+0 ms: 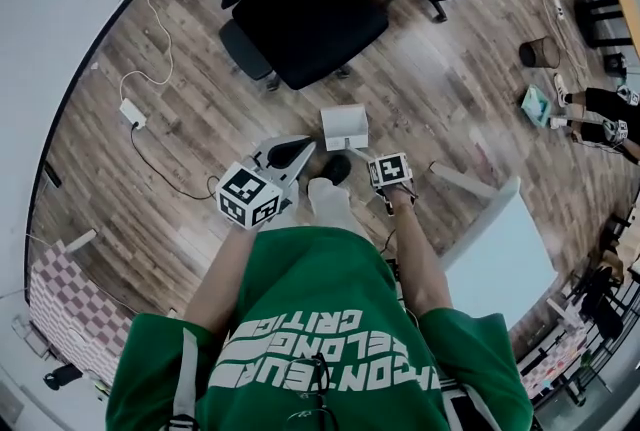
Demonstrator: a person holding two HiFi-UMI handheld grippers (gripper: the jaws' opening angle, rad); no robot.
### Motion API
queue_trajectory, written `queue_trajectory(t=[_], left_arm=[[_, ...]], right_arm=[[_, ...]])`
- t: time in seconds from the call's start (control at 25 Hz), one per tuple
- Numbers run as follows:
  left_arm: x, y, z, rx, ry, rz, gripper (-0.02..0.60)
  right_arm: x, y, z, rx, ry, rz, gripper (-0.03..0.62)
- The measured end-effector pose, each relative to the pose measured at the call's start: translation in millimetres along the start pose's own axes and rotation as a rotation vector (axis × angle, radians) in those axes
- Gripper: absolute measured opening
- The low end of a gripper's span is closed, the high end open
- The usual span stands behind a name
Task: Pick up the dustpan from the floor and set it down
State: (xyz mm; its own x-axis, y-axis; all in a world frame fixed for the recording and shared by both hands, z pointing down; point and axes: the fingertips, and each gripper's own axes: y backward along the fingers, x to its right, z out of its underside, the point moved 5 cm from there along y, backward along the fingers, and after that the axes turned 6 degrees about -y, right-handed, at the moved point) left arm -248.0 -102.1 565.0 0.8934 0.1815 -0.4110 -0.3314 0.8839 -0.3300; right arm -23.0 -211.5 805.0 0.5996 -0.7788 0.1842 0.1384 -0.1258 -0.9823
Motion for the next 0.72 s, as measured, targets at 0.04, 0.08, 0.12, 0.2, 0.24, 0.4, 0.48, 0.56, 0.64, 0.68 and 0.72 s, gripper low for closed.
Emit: queue_trajectory(t=[0.04,0.08,0.12,0.2,0.24,0.4,0.48,0.56,0.64,0.68,0.72], left_arm=[[-1.0,1.1,0.6,0.002,0.003,-0.006,0.002],[-1.8,2.3,1.2,0.004,0.006,-0.012,0.002],[-2.5,3.3,1.7,0.006,0.009,-0.017,0.002],[-3.1,4.5,2.3,0.011,0.017,-0.024,0.002],[-3.3,4.8,2.4,0.013,0.02,-0.026,0.002],[-3.5,4.0,3.0,0.019,0.025,-0.027,0.002],[-5.7,4.2,3.6,0.009,0.024,-0.034,0.002],[-10.7,6.0,3.6,-0.001,0.024,-0.043,0.002],[-15.0,9.3,2.4,0.001,0.023,-0.043,0.002],[-15.9,10.7,1.4,0.004,0.021,-0.039,0.002],[-16.7,11.9,0.0,0.009,0.018,-0.031,0.002]], right_arm=[[-1.7,-0.9,-1.1,-0.008,0.007,0.003,0.178],[-2.9,-1.3,-1.8,-0.016,0.01,0.012,0.176],[-3.5,-1.3,-2.3,-0.021,0.006,0.023,0.164],[-4.4,-0.7,-4.2,-0.014,-0.026,0.026,0.152],[-4.3,-0.6,-5.1,-0.01,-0.043,0.026,0.152],[4.2,-3.6,-4.3,-0.014,-0.036,0.106,0.107],[6.1,-1.2,-4.0,-0.007,-0.037,0.126,0.106],[6.6,0.1,-2.2,-0.009,-0.038,0.138,0.11],[6.0,-1.5,1.4,-0.006,-0.034,0.143,0.11],[6.5,-1.2,4.9,-0.005,-0.032,0.15,0.11],[7.7,1.3,10.4,-0.011,-0.035,0.165,0.11]])
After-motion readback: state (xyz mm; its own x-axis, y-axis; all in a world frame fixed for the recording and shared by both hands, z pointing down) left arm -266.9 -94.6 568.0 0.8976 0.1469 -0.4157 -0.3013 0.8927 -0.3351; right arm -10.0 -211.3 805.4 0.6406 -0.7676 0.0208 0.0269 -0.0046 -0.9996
